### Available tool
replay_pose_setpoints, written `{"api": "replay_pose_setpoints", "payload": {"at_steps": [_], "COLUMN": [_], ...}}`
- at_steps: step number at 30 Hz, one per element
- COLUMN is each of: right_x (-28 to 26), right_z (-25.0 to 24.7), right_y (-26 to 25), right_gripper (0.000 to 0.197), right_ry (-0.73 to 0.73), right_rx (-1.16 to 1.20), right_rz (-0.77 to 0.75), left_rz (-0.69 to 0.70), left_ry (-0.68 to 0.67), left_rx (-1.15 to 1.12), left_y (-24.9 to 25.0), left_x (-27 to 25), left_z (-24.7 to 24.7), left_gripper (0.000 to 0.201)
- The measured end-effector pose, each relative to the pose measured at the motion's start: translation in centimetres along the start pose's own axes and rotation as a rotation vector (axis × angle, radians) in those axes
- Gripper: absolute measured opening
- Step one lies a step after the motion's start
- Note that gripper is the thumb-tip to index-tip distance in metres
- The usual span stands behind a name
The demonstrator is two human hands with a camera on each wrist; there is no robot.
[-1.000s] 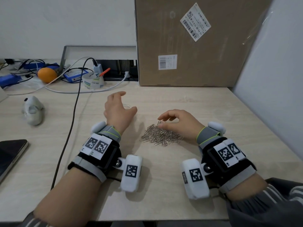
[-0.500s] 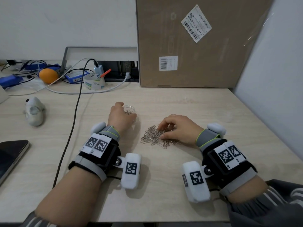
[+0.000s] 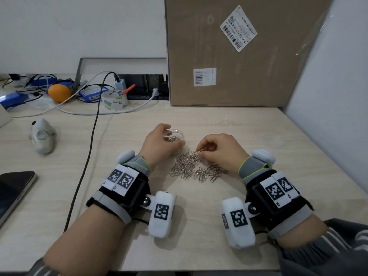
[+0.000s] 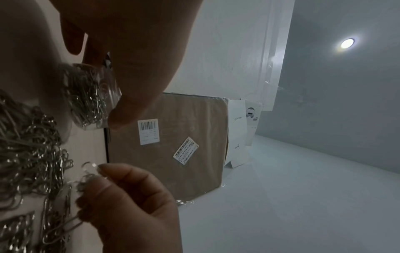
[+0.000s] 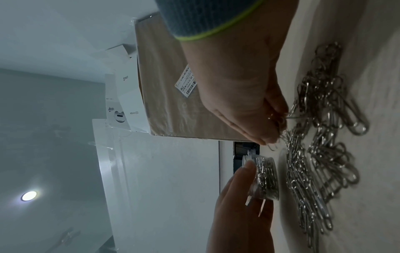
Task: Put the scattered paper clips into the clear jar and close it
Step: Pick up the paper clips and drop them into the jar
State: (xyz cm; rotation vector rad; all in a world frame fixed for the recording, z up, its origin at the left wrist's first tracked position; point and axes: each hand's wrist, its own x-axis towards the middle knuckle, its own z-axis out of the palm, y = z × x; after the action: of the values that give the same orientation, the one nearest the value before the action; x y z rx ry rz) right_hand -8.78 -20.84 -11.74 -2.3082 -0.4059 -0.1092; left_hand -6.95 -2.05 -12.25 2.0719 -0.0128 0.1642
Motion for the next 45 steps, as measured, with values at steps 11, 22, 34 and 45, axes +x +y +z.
{"api": "replay_pose_setpoints", "payload": {"at_steps": [11, 22, 34, 45], "right_x": [0.1, -0.4, -0.3, -0.1], "right_z": [-0.7, 0.0, 0.2, 1.6], "right_y": [-0.8, -1.8, -1.1, -0.8], "right_gripper": [0.011, 0.011, 0.009, 0.034], "right_ry": [0.359, 0.231, 0.154, -0.258], "right_rx": [0.356, 0.292, 0.065, -0.189], "right_rz": [-0.041, -0.133, 0.003, -0.120], "left_rz": [0.108, 0.206, 0.043, 0.020], "left_ry": [-0.224, -0.326, -0.007, 0.025], "left_rx": [-0.033, 0.039, 0.006, -0.012], "left_y": [0.9, 1.5, 0.7, 1.0], "left_x": [-1.0, -1.9, -0.8, -0.8], "left_z": [0.5, 0.7, 0.2, 0.3], "left_gripper": [0.071, 0.070, 0.072, 0.070]}}
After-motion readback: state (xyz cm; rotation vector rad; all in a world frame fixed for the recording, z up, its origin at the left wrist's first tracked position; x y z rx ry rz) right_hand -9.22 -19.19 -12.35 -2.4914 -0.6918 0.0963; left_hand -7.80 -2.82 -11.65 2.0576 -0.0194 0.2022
